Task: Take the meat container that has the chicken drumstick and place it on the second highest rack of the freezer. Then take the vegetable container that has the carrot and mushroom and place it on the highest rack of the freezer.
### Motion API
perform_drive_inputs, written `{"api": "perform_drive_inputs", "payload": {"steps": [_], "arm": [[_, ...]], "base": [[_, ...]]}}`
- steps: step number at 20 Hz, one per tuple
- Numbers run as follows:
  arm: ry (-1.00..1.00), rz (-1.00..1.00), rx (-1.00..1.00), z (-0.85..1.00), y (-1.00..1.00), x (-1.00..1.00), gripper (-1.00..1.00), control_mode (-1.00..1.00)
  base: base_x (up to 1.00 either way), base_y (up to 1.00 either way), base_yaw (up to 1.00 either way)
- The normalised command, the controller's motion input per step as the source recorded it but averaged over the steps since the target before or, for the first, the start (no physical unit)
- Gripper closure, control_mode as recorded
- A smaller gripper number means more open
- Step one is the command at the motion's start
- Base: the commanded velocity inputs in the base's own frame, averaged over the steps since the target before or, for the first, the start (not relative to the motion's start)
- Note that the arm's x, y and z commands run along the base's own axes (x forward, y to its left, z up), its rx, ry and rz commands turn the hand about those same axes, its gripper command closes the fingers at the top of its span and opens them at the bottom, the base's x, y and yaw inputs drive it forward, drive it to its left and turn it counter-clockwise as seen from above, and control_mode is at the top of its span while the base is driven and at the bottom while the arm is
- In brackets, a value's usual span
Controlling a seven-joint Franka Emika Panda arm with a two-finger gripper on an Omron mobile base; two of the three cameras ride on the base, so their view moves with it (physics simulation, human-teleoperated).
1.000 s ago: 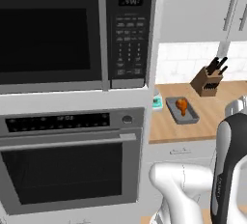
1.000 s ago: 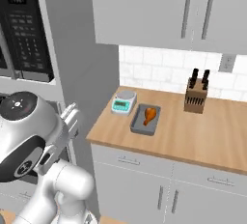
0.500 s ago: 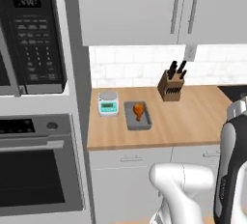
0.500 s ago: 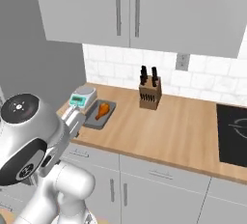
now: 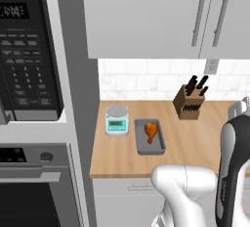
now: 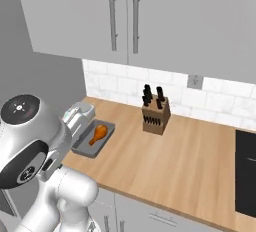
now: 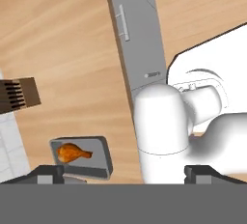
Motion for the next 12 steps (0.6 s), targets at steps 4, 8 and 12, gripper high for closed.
{"api": "perform_drive_inputs", "payload": {"steps": [4,8,12], "arm": [[0.0,0.0,0.0,0.0,0.0,0.0,-1.0,1.0],[0.0,0.05,0.0,-0.04,0.11,0.06,-1.0,-1.0],[0.04,0.34,0.0,-0.01,0.26,0.7,-1.0,-1.0]], "base": [[0.04,0.0,0.05],[0.0,0.0,0.0],[0.0,0.0,0.0]]}}
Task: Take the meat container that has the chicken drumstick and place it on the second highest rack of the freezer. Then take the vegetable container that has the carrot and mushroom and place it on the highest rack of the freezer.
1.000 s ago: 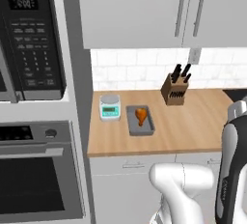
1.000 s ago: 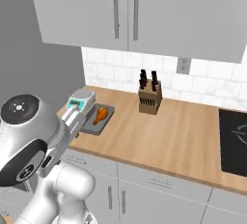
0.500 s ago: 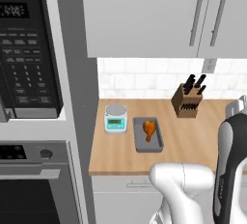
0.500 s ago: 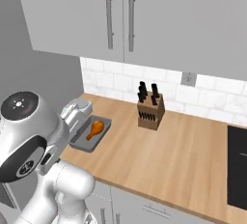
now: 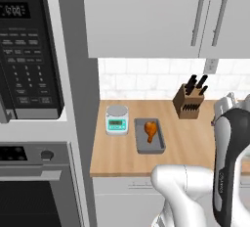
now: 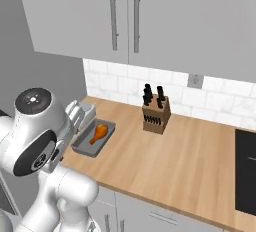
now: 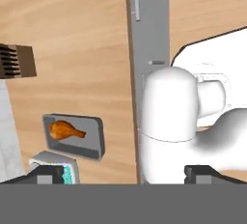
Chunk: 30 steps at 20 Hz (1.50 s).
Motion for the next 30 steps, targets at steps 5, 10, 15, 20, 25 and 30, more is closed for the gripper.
{"api": "perform_drive_inputs", "payload": {"steps": [5,10,15,20,25,30], "arm": [[0.02,0.39,0.0,-0.02,0.06,0.9,-1.0,-1.0],[-0.15,0.45,-0.05,-0.65,0.03,0.13,-1.0,-1.0],[0.0,0.16,0.0,-0.89,0.11,0.06,-1.0,-1.0],[0.28,0.0,-0.03,-0.47,0.32,0.41,-1.0,-1.0],[0.53,-0.04,-0.02,-0.36,0.19,0.55,-1.0,-1.0],[0.03,-0.01,0.0,-0.76,0.13,0.05,-1.0,-1.0]], "base": [[0.0,0.0,0.0],[0.0,0.0,0.0],[0.0,0.0,0.0],[0.0,0.0,0.0],[0.0,0.0,0.0],[0.0,0.0,0.0]]}}
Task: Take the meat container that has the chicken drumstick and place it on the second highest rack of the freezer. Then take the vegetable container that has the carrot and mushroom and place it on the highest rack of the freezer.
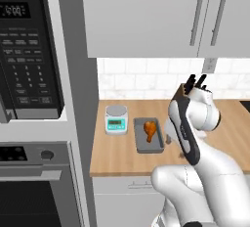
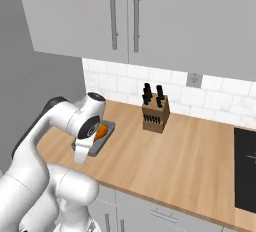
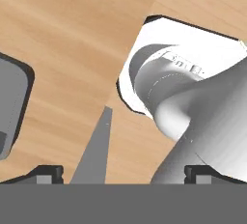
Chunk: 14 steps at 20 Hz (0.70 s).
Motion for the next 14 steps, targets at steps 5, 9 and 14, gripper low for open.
{"api": "perform_drive_inputs", "payload": {"steps": [5,9,14], "arm": [[-0.12,-0.04,-0.05,-0.7,0.13,0.0,-1.0,-1.0],[-0.11,-0.04,-0.05,-0.06,0.0,0.0,-1.0,-1.0],[-0.02,0.0,-0.01,0.17,-0.01,0.0,-1.0,-1.0]], "base": [[0.0,0.0,0.0],[0.0,0.0,0.0],[0.0,0.0,0.0]]}}
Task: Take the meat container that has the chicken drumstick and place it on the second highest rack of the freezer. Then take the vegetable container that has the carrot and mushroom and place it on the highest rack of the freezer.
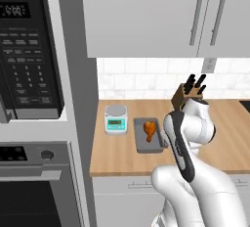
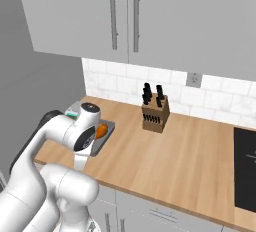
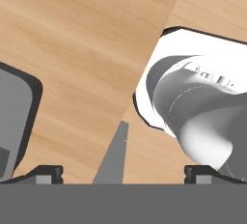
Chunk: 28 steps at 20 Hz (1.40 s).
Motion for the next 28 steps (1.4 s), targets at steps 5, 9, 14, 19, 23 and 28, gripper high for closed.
{"api": "perform_drive_inputs", "payload": {"steps": [5,9,14,19,23,28], "arm": [[0.0,0.0,-0.02,0.0,0.0,0.31,-1.0,-1.0],[0.0,0.0,-0.02,0.0,0.0,0.5,-1.0,-1.0],[0.01,0.0,-0.05,-0.11,0.0,0.5,-1.0,-1.0],[0.05,0.0,-0.09,-0.49,0.07,0.2,-1.0,-1.0],[0.01,0.0,-0.06,-0.11,-0.01,0.32,-1.0,-1.0],[0.0,0.0,-0.04,-0.15,0.0,0.07,-1.0,-1.0]], "base": [[0.0,0.0,0.0],[0.0,0.0,0.0],[0.0,0.0,0.0],[0.0,0.0,0.0],[0.0,0.0,0.0],[0.0,0.0,0.0]]}}
